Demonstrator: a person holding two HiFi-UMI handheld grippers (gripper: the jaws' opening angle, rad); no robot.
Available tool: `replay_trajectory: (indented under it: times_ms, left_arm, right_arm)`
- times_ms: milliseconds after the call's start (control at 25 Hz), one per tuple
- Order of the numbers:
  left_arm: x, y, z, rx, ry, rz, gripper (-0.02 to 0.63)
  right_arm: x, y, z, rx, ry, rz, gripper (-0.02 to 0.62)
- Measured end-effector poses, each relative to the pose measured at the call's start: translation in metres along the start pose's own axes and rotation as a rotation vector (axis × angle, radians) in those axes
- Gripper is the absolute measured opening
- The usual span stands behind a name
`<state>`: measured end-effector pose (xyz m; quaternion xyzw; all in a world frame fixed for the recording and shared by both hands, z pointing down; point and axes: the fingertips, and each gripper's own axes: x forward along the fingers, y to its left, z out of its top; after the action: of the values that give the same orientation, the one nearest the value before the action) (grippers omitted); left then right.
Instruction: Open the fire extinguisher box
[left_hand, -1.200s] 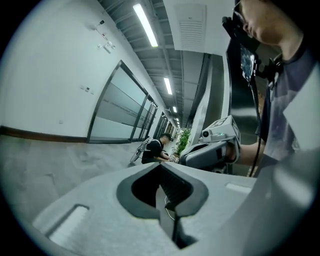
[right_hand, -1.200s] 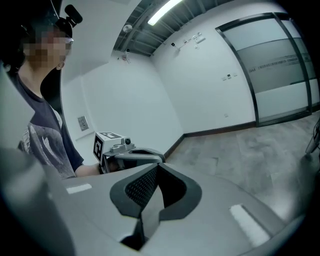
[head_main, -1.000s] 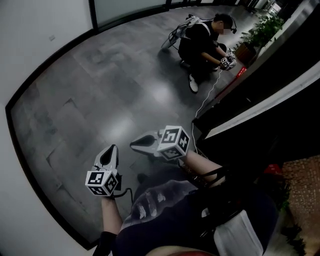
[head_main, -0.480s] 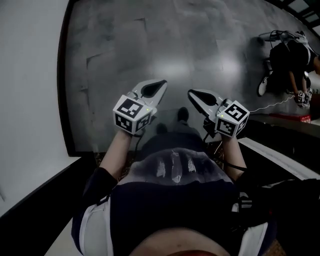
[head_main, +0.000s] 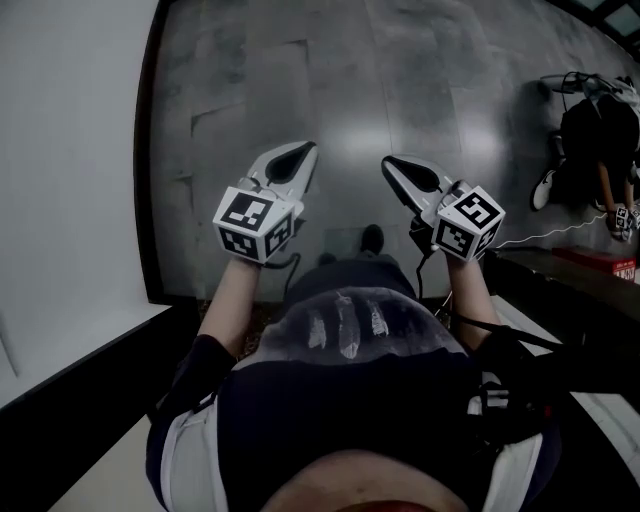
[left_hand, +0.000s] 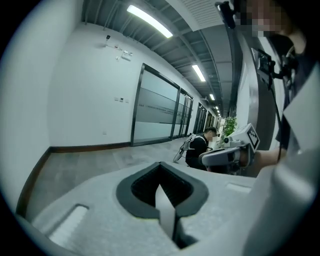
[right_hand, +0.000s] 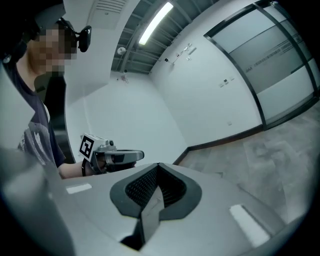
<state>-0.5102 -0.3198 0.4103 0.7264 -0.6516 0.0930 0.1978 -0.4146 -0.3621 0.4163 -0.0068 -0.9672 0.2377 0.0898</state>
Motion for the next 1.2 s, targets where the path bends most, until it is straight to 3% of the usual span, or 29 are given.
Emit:
replay_trajectory:
  times_ms: [440,720,1000,1200]
  left_arm:
    - [0.019,0.01,0.06,0.123,-0.108,0.125,0.001]
    - [0.023,0.006,0.049,0.175,-0.024,0.118,0.001]
    - [0.031,0.015,0.041,0.155,0.014,0.092,0.002]
    - [0.065,0.006,0.04,0.112,0.012,-0.077,0.001]
  right_arm:
    - [0.003,-0.042,0.046,-0.114,-0.048,0.076,0.0]
    - [0.002,-0.043,0.056,-0.102,-0.078,0.092,0.0]
    - [0.011,-0.04,0.054,-0.073,-0.062,0.079,0.0]
    - [0.004,-0.057,0.05,-0.081,-0.049,0.018,0.0]
